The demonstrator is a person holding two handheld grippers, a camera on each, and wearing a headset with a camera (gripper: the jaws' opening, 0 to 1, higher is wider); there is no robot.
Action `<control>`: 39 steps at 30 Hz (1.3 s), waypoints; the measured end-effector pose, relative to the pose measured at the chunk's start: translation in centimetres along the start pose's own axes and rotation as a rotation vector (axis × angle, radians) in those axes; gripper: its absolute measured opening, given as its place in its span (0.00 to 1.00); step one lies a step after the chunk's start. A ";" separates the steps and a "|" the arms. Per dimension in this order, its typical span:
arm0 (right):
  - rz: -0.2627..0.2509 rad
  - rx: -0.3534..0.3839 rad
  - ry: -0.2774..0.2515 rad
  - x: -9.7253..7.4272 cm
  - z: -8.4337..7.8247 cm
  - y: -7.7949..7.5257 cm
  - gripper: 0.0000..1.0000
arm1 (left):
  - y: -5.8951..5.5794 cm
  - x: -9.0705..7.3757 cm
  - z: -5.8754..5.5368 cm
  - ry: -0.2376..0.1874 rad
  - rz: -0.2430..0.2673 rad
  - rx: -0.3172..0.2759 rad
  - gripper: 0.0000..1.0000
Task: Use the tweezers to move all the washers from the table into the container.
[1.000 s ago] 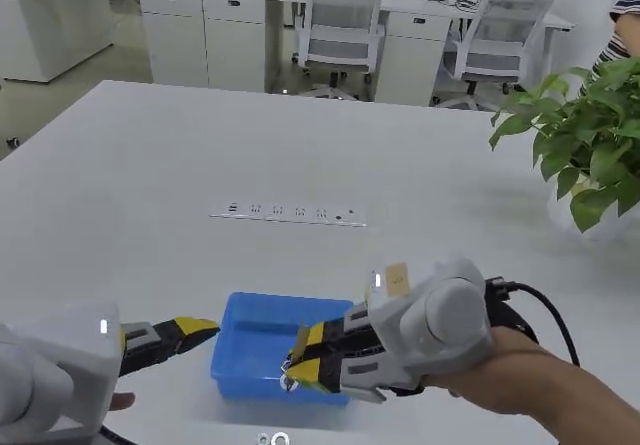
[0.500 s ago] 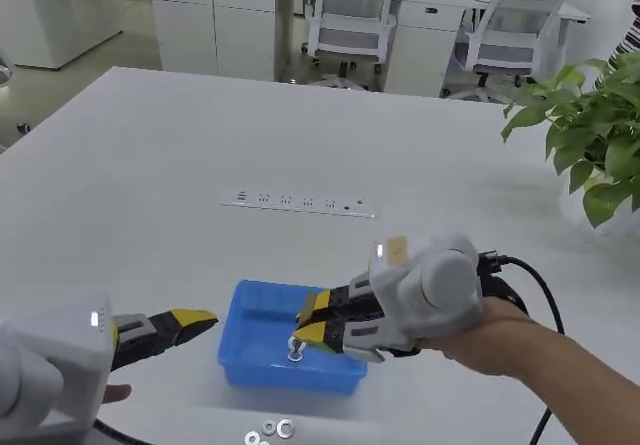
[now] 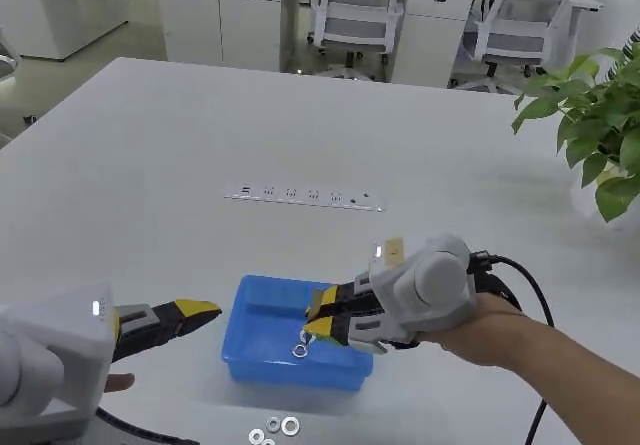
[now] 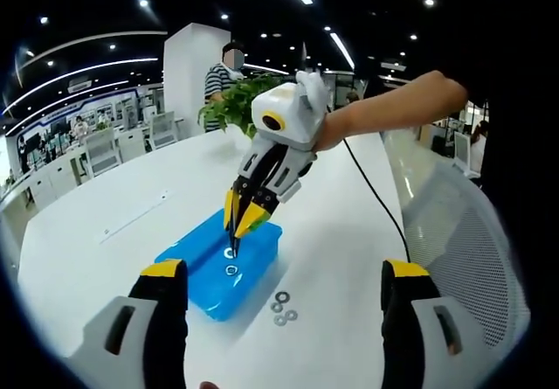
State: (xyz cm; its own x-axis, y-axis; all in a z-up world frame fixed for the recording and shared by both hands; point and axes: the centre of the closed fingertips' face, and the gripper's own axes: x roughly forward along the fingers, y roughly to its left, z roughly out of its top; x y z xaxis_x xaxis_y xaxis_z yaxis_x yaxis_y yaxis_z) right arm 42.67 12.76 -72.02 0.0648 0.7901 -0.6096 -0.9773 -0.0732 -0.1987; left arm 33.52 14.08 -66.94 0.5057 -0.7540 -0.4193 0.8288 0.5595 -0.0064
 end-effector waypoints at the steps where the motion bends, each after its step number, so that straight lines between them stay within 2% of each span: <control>1: 0.000 -0.002 0.001 0.1 -0.1 -0.1 0.08 | 0.1 0.1 0.0 0.001 0.000 0.000 0.97; 11: 0.015 0.007 0.013 1.0 -1.1 -0.3 0.08 | 1.7 1.2 1.0 -0.003 0.002 0.023 0.92; 24: 0.030 0.036 0.028 1.6 -2.5 -0.2 0.08 | 3.1 3.8 1.9 0.002 -0.054 0.068 0.72; 30: 0.031 0.045 0.026 1.6 -2.7 -0.3 0.09 | 3.3 5.4 2.2 0.017 -0.090 0.100 0.56; 35: 0.035 0.043 0.026 1.6 -2.7 -0.2 0.09 | 3.9 6.6 2.6 0.024 -0.096 0.135 0.38; 36: 0.036 0.039 0.026 1.6 -2.7 -0.2 0.09 | 4.4 6.8 2.5 0.035 -0.089 0.145 0.33; 37: 0.037 0.037 0.026 1.6 -2.6 -0.1 0.09 | 4.8 7.0 2.3 0.049 -0.075 0.162 0.24; 38: 0.037 0.036 0.026 1.6 -2.6 -0.1 0.09 | 5.5 7.2 2.0 0.072 -0.048 0.182 0.20; 39: 0.038 0.033 0.026 1.6 -2.7 -0.1 0.09 | 5.6 7.5 2.2 0.063 -0.053 0.180 0.21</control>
State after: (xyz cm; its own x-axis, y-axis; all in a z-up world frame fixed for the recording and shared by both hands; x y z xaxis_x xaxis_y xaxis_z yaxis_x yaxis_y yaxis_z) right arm 43.41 12.44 -75.05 0.0323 0.7710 -0.6360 -0.9853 -0.0821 -0.1496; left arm 42.49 10.77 -68.16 0.4491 -0.7543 -0.4788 0.8861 0.4447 0.1306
